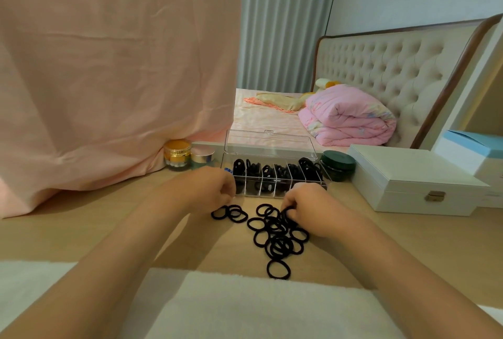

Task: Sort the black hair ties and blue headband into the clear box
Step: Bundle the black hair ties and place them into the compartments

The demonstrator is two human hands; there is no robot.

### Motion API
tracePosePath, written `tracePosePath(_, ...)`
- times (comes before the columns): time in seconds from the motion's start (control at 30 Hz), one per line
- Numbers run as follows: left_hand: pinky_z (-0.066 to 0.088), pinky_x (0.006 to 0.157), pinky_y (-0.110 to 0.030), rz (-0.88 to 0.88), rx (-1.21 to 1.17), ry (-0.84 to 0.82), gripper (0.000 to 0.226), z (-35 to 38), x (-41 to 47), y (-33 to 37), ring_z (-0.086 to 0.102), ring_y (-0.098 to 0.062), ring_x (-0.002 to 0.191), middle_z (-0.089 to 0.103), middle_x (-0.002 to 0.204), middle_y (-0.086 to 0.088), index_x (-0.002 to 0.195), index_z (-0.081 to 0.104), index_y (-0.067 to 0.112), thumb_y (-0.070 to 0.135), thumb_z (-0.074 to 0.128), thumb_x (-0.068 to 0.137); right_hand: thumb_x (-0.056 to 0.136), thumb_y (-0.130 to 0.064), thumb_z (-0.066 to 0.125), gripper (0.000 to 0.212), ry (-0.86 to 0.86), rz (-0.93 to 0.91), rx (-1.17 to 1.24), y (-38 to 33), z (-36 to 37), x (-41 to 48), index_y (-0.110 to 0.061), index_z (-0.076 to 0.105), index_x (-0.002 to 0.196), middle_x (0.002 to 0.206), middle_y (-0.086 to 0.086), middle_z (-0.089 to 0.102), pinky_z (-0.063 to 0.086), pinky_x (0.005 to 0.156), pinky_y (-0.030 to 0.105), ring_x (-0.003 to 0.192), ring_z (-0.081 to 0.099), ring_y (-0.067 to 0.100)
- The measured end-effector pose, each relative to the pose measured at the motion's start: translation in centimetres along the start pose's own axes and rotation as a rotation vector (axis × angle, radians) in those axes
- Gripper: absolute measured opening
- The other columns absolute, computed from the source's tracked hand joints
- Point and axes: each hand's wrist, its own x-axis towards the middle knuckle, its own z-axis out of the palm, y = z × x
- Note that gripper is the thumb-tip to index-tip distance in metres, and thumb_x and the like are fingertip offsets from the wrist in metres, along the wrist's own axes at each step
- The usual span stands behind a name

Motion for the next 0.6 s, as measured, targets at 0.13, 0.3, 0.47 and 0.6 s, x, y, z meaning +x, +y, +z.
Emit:
tracePosePath(0.13, 0.048, 0.092, -0.026, -0.035, 0.027, -0.041, 0.028, 0.4, 0.0, 0.2, 0.057, -0.01, 0.102, 0.064, 0.125, 0.006, 0.127, 0.063, 0.029, 0.032, 0.055, 0.1, 0.092, -0.018, 0.068, 0.008, 0.057, 0.011, 0.112, 0.9, -1.0, -0.6, -0.023, 0.072, 0.097, 0.096, -0.011, 0.065, 0.057, 0.076, 0.022, 0.083, 0.063, 0.004)
tracePosePath(0.3, 0.054, 0.09, -0.03, -0.075, 0.047, -0.053, 0.034, 1.0, 0.2, 1.1, 0.063, -0.017, 0.103, 0.068, 0.116, 0.0, 0.124, 0.068, 0.021, 0.038, 0.061, 0.096, 0.096, -0.021, 0.062, 0.014, 0.193, -0.051, 0.231, -0.3, -1.5, 0.3, -0.029, 0.07, 0.103, 0.09, -0.016, 0.063, 0.046, 0.064, 0.015, 0.075, 0.06, 0.001)
tracePosePath(0.47, 0.049, 0.089, -0.025, -0.062, -0.011, -0.033, 0.036, 1.4, 0.6, 1.7, 0.062, -0.018, 0.108, 0.066, 0.123, 0.0, 0.129, 0.065, 0.023, 0.02, 0.067, 0.093, 0.101, -0.04, 0.055, 0.031, 0.018, 0.049, -0.027, -2.2, 0.7, 2.0, -0.018, 0.071, 0.117, 0.098, -0.003, 0.069, 0.059, 0.079, 0.029, 0.083, 0.066, 0.011)
tracePosePath(0.6, 0.054, 0.091, -0.024, -0.045, -0.065, 0.011, 0.039, 1.2, 0.6, 0.8, 0.066, -0.015, 0.105, 0.07, 0.119, 0.003, 0.125, 0.069, 0.023, 0.006, 0.066, 0.09, 0.099, -0.03, 0.06, 0.02, -0.036, 0.047, -0.036, -2.4, 0.0, 2.0, -0.018, 0.074, 0.109, 0.097, -0.001, 0.068, 0.057, 0.081, 0.028, 0.085, 0.066, 0.014)
